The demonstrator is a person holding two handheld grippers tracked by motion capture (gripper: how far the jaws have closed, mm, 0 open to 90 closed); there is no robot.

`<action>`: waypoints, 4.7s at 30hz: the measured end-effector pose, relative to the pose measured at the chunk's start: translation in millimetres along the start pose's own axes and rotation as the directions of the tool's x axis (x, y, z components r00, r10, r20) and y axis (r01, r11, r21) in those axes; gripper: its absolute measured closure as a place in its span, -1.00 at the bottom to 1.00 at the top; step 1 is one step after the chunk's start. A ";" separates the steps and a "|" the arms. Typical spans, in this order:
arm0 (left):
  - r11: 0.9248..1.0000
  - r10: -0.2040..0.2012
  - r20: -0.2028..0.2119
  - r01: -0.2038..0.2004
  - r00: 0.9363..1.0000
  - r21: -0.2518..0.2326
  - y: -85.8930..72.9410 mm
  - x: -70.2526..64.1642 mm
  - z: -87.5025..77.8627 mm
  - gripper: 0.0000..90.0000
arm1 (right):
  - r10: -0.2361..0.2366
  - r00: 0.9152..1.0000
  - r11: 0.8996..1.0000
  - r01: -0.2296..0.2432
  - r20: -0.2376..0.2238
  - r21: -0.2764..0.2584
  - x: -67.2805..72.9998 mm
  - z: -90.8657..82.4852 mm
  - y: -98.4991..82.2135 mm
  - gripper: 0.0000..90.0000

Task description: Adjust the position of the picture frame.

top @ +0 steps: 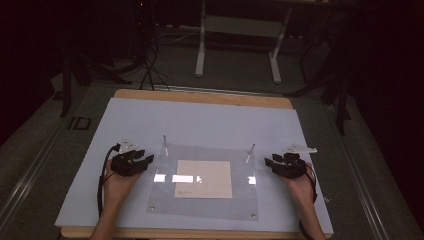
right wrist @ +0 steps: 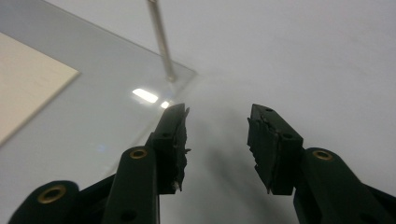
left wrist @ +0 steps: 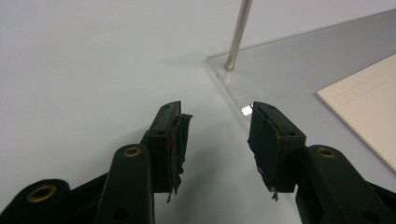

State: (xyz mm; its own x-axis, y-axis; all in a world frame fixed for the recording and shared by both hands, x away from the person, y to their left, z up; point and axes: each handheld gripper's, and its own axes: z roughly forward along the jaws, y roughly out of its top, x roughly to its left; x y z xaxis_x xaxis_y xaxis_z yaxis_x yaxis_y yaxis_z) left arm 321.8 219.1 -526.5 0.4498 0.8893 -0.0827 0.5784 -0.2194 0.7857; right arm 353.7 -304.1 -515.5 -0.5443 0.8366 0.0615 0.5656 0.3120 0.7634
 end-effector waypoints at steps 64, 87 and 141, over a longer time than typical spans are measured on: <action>1.000 0.028 0.068 -0.028 0.997 0.003 42.8 -7.7 73.3 0.72 | 0.001 0.998 0.999 -0.003 -0.066 -0.039 24.2 67.8 27.7 0.82; 1.000 -0.020 0.119 0.017 0.993 0.026 44.5 0.5 73.3 0.83 | 0.103 0.990 0.995 -0.104 -0.101 -0.005 19.7 68.8 32.7 0.82; 0.973 -0.196 0.164 0.212 0.967 -0.089 51.7 20.3 68.4 0.54 | 0.202 0.973 0.978 -0.205 -0.114 -0.020 8.7 94.8 52.0 0.74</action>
State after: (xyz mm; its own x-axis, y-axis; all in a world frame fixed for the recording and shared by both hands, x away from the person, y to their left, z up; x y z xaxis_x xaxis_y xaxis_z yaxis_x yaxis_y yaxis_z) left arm 407.3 198.3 -529.4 0.4336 0.8368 -0.3343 0.5979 0.0104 0.8015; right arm 437.1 -237.9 -536.3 -0.4858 0.8256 0.2871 0.6528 0.1243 0.7472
